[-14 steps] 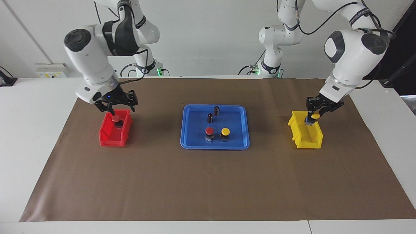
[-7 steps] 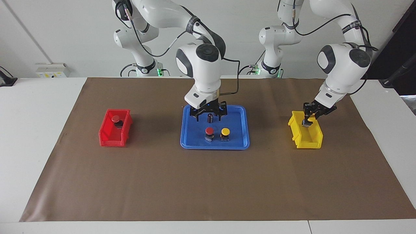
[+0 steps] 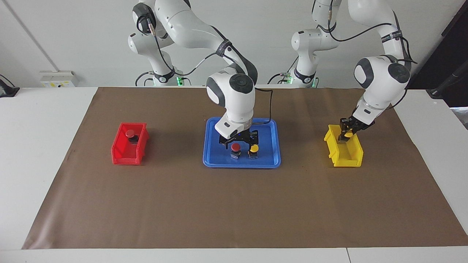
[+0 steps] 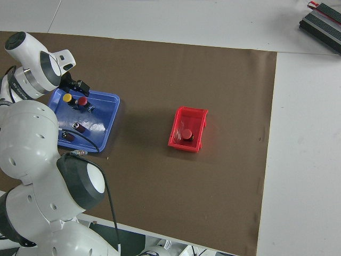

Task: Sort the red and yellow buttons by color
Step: 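Grasp the second red button with the right gripper while the left gripper releases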

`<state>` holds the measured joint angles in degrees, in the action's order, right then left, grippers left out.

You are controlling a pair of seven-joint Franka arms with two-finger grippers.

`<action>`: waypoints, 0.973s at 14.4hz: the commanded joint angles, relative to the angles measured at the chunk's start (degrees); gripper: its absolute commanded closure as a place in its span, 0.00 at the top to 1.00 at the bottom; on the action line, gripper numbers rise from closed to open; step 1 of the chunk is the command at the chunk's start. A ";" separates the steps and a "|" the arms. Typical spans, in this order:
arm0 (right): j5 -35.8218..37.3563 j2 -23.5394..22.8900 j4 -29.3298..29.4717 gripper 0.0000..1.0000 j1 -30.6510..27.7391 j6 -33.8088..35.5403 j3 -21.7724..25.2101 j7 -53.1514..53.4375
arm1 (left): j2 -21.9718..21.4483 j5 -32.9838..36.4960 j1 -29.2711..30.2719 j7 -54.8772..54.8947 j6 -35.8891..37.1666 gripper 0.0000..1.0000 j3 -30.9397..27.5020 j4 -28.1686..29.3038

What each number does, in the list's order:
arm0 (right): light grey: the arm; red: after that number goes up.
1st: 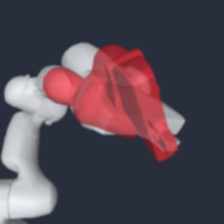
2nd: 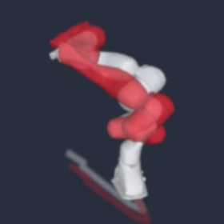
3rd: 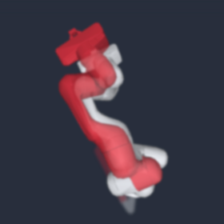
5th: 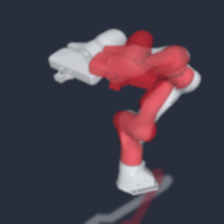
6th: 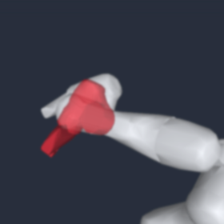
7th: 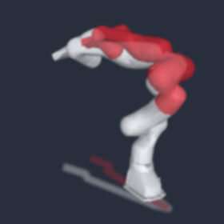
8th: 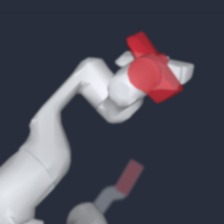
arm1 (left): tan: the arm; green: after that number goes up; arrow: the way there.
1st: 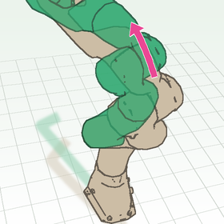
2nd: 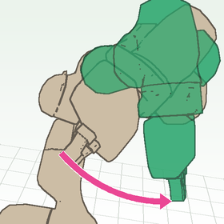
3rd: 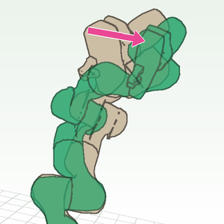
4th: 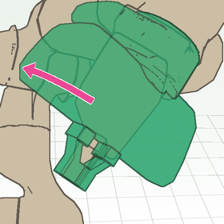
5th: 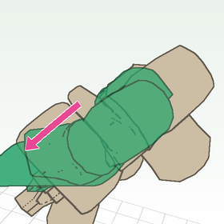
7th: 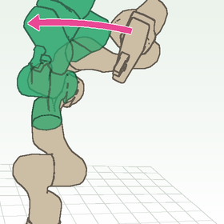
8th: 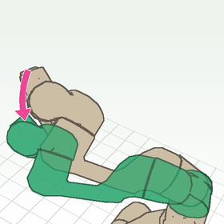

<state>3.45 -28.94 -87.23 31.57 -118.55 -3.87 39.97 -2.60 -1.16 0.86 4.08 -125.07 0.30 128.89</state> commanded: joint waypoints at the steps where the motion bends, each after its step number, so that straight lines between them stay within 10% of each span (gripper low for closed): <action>1: 0.07 3.62 -7.86 0.83 -0.81 -4.67 -0.52 -0.77 | -1.09 -1.04 -0.42 -1.01 -1.93 0.04 0.32 1.81; 4: 0.07 3.71 -8.22 0.80 -0.90 -4.58 -0.52 -0.77 | -1.61 -1.04 -0.94 -0.92 -2.02 0.06 0.32 3.12; 7: -0.02 3.80 -8.48 0.70 -0.90 -4.76 -0.52 -0.86 | -1.35 -1.04 -1.30 -0.92 -3.68 0.43 0.40 4.09; 14: -0.02 3.72 -4.03 0.13 -2.73 0.57 -0.52 -2.79 | -0.91 -1.04 -0.77 -0.31 -2.81 0.62 0.32 2.08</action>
<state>3.45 -26.55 -93.26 30.93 -121.46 -3.83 39.38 -2.61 -1.16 0.29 3.66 -127.51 0.98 131.09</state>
